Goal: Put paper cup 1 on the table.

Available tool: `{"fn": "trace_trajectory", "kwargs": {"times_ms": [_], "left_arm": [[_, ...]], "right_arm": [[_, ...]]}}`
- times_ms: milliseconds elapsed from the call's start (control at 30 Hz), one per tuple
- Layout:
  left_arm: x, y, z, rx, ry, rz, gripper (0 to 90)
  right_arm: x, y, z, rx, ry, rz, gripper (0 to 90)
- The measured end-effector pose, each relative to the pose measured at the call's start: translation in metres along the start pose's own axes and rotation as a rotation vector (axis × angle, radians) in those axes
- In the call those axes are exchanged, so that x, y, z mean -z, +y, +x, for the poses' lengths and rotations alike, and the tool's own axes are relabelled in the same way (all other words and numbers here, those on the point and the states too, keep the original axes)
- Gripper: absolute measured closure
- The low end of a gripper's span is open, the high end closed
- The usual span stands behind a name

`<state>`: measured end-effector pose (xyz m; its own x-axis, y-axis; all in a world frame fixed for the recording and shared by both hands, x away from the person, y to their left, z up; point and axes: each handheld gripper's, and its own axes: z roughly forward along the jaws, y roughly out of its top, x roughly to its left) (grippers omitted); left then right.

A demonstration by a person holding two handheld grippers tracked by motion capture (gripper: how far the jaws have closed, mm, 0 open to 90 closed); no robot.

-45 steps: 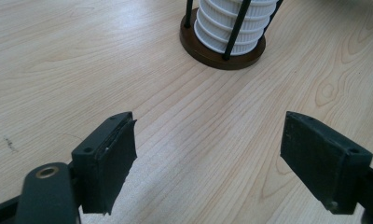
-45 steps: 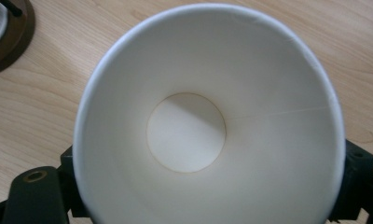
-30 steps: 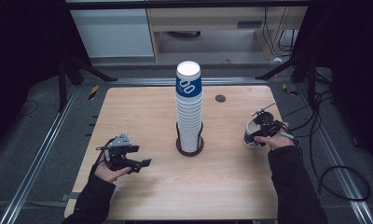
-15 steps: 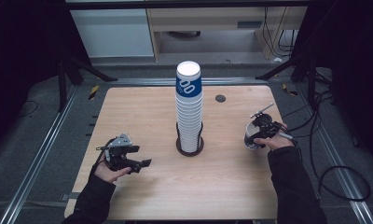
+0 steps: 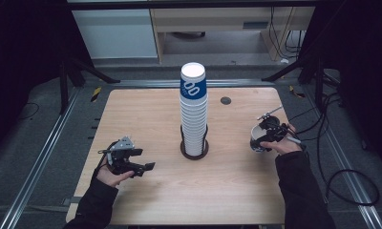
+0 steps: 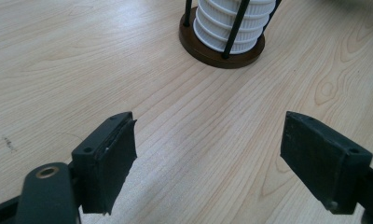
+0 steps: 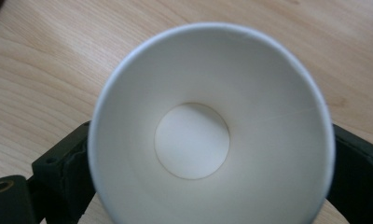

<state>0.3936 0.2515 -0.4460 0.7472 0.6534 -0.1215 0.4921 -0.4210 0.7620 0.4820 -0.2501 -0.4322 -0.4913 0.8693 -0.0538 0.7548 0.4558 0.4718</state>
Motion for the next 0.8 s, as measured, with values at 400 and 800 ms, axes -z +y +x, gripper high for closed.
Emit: {"fn": "trace_trajectory", "kwargs": {"times_ms": [400, 800], "left_arm": [[0.002, 0.001, 0.000, 0.000, 0.004, -0.006, 17.3], [0.003, 0.002, 0.000, -0.002, 0.008, -0.011, 17.3]], "right_arm": [[0.023, -0.003, 0.005, 0.009, -0.024, -0.094, 5.4], [0.056, -0.008, 0.012, 0.009, -0.028, -0.253, 6.4]]}}
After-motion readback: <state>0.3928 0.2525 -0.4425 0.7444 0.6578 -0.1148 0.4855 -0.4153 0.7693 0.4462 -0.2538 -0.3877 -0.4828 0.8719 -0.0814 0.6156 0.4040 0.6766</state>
